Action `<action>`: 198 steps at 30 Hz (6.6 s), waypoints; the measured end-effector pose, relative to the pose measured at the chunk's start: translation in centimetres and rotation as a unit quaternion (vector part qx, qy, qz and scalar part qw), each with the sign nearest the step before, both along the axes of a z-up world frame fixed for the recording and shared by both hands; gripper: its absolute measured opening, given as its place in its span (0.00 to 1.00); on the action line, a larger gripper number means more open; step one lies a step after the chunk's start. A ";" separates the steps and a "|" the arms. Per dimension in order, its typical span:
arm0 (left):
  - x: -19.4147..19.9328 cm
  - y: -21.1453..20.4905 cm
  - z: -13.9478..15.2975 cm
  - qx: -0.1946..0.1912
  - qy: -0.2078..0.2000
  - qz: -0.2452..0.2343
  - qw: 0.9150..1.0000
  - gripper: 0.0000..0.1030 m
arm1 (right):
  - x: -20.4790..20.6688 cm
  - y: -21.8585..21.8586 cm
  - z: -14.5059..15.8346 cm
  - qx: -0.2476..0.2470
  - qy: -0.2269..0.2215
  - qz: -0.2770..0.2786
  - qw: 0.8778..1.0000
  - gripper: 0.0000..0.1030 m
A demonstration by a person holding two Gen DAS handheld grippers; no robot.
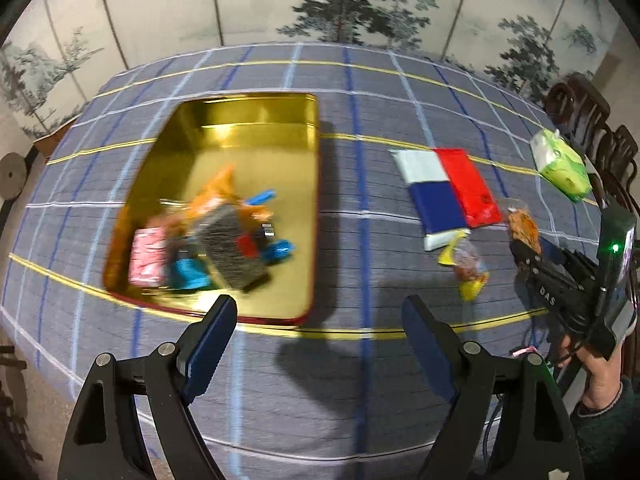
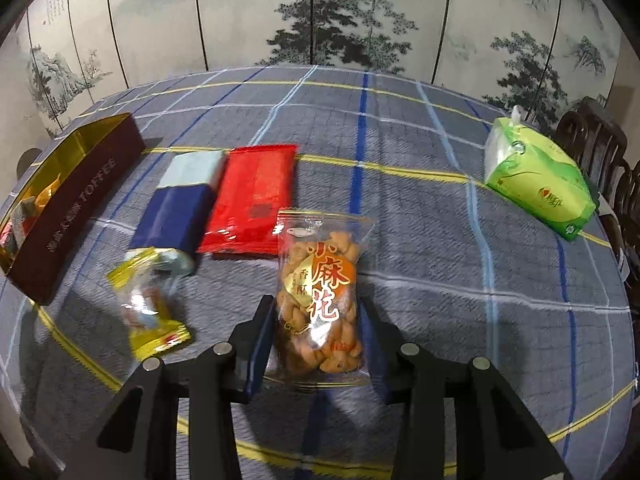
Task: Organize snacks
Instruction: 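Grasp the clear bag of fried dough twists with the right gripper, then grasp the yellow-edged clear snack packet with the left gripper, then carry the yellow-edged packet into the tin and release it with the left gripper, then carry the dough-twist bag over the tin and release it with the right gripper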
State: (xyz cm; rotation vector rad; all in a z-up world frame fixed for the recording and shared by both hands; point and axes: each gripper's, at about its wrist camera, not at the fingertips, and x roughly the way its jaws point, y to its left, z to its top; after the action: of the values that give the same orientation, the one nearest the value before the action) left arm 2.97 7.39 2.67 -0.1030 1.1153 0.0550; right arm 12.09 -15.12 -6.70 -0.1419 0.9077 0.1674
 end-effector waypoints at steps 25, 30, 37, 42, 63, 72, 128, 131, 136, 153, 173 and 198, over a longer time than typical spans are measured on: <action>5.1 -9.7 -3.4 -0.045 0.046 -0.034 0.997 0.72 | 2.4 -9.5 -0.5 0.006 -0.022 -0.064 0.998 0.40; 6.6 -10.4 -3.7 -0.071 0.055 -0.010 0.996 0.62 | 2.5 -9.6 -0.6 0.012 -0.021 -0.063 0.998 0.40; 7.6 -11.2 -5.1 -0.100 0.091 0.008 0.991 0.51 | 2.6 -10.0 -0.7 0.016 -0.020 -0.062 0.998 0.41; 7.8 -11.5 -5.6 -0.091 0.093 0.008 0.991 0.49 | 2.6 -10.0 -0.7 0.017 -0.020 -0.061 0.998 0.41; 6.1 -11.1 -4.6 -0.049 0.078 -0.054 0.994 0.21 | 2.6 -10.0 -0.7 0.017 -0.020 -0.061 0.998 0.42; 4.4 -9.0 -1.3 -0.013 0.032 -0.072 0.997 0.21 | 2.6 -10.0 -0.7 0.017 -0.020 -0.061 0.998 0.42; 4.9 10.1 -3.5 -0.032 0.047 0.025 0.998 0.21 | 2.2 -10.1 -0.4 0.000 -0.023 -0.060 0.998 0.41; 4.9 9.9 -3.7 -0.036 0.056 0.018 0.998 0.21 | 2.2 -10.0 -0.4 0.000 -0.023 -0.060 0.998 0.41; 4.8 9.9 -4.0 -0.045 0.065 0.019 0.997 0.21 | 2.1 -10.0 -0.4 0.000 -0.023 -0.060 0.998 0.41; 5.0 10.2 -4.2 -0.055 0.075 0.023 0.995 0.29 | 2.1 -9.9 -0.2 -0.001 -0.022 -0.073 0.997 0.40; 2.3 10.3 -1.4 -0.018 0.005 0.025 1.000 0.67 | 1.9 0.1 5.9 0.017 -0.041 -0.028 0.999 0.39; -2.5 16.1 0.7 0.046 -0.028 0.116 0.992 0.74 | 0.1 22.9 6.7 0.055 -0.010 0.186 0.981 0.39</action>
State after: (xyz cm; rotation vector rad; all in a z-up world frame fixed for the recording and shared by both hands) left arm 0.45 23.52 3.41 -0.1504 1.0388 0.3085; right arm 12.17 7.81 -0.04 -0.2092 0.8425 0.5627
